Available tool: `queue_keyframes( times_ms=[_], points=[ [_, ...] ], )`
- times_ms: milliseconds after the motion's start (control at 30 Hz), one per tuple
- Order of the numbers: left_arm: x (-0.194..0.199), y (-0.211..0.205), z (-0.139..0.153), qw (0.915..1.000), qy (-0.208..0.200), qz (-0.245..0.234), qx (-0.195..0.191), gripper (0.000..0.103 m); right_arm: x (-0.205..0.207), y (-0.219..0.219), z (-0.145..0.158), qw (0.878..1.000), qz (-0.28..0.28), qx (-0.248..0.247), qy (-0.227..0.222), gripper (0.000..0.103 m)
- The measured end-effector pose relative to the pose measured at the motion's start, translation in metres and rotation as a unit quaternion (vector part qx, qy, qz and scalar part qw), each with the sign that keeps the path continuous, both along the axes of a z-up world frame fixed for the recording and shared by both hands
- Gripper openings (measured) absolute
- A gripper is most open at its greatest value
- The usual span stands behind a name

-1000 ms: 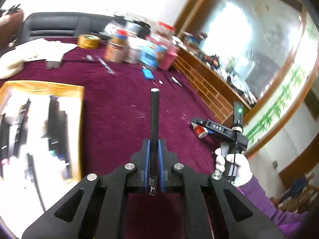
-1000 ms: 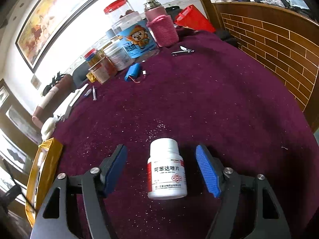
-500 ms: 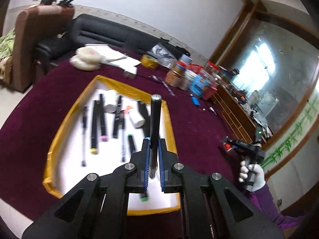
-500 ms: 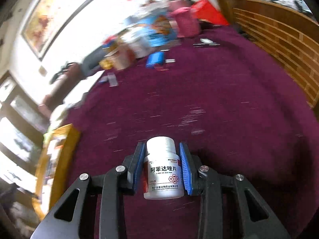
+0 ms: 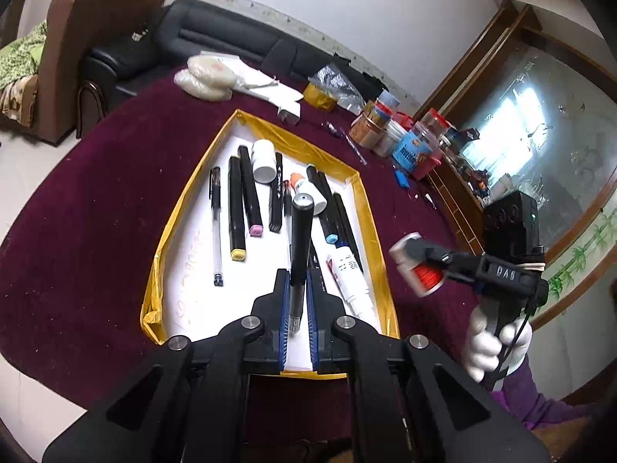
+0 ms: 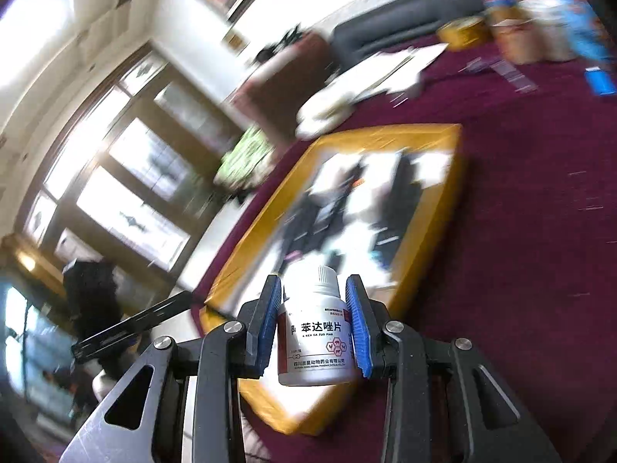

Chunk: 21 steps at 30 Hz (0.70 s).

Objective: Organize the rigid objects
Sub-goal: 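Carry the pen and pill bottle into the box and open both tools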

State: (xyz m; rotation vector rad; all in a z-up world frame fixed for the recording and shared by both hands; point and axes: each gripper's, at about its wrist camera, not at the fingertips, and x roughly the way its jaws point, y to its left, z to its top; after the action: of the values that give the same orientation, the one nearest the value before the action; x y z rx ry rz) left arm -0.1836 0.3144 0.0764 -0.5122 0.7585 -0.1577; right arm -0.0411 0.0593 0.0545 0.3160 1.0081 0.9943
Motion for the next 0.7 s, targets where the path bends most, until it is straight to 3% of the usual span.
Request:
queue_keyframes(
  times_ms=[200, 433, 600, 700],
  points=[
    [0.021, 0.008, -0.015, 0.9994, 0.031, -0.017, -0.004, 0.007, -0.012, 0.075, -0.024, 0.998, 0.058, -0.025, 0.026, 0.031],
    [0.048, 0.014, -0.031, 0.9974, 0.061, -0.034, -0.019, 0.008, -0.017, 0.101, -0.042, 0.996, 0.053, -0.076, 0.015, 0.031],
    [0.063, 0.007, -0.036, 0.9955, 0.085, -0.032, 0.025, 0.008, -0.027, 0.105, -0.040, 0.993, 0.042, -0.113, -0.022, 0.032],
    [0.064, -0.001, -0.037, 0.9933, 0.090, -0.026, 0.067, 0.011, -0.031, 0.101, -0.034, 0.992, 0.034, -0.115, -0.039, 0.039]
  ],
)
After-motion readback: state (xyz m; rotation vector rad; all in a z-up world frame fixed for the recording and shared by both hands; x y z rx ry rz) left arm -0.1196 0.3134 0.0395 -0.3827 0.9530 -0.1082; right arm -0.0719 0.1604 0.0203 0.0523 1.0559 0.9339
